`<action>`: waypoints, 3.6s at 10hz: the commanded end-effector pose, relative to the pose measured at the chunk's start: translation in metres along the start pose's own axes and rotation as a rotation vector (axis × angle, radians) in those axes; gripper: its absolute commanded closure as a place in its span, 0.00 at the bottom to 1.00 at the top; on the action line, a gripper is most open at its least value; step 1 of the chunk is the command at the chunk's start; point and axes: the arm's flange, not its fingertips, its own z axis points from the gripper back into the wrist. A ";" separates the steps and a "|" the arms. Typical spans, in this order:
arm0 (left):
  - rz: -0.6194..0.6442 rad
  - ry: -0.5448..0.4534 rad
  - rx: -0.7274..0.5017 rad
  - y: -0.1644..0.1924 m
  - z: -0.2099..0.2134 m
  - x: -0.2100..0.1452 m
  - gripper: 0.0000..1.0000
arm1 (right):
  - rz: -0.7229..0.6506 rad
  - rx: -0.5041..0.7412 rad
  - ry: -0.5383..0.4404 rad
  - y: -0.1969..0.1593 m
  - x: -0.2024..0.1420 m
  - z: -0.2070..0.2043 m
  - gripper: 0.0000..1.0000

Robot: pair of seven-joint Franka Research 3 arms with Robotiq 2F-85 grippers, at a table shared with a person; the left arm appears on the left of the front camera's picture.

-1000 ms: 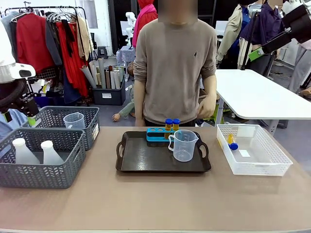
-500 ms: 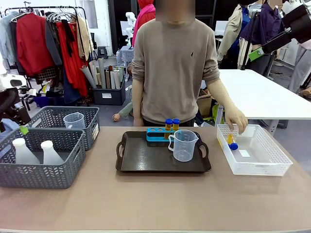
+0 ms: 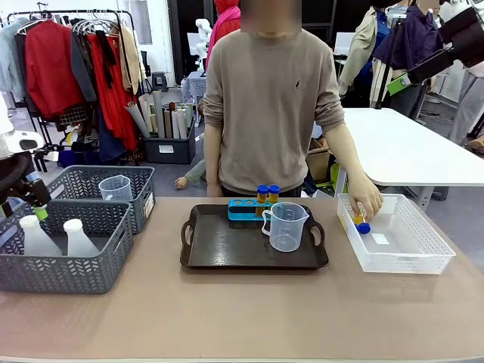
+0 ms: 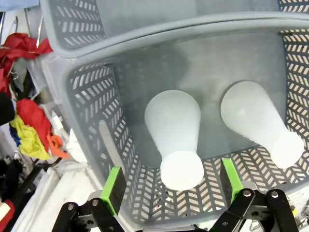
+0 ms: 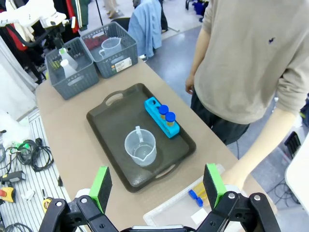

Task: Prepare the laboratory tools.
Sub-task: Pick up one Small flask and place it on the Handle tray.

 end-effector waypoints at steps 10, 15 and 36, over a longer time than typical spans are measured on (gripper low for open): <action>-0.019 -0.011 -0.006 -0.003 -0.022 -0.009 1.00 | 0.003 0.007 -0.009 0.002 0.002 0.000 0.00; -0.022 -0.034 -0.004 -0.006 -0.007 -0.010 1.00 | 0.003 0.007 -0.009 0.002 0.002 0.000 0.00; -0.558 -0.242 0.109 -0.214 0.303 -0.020 1.00 | 0.003 0.007 -0.009 0.002 0.002 0.000 0.00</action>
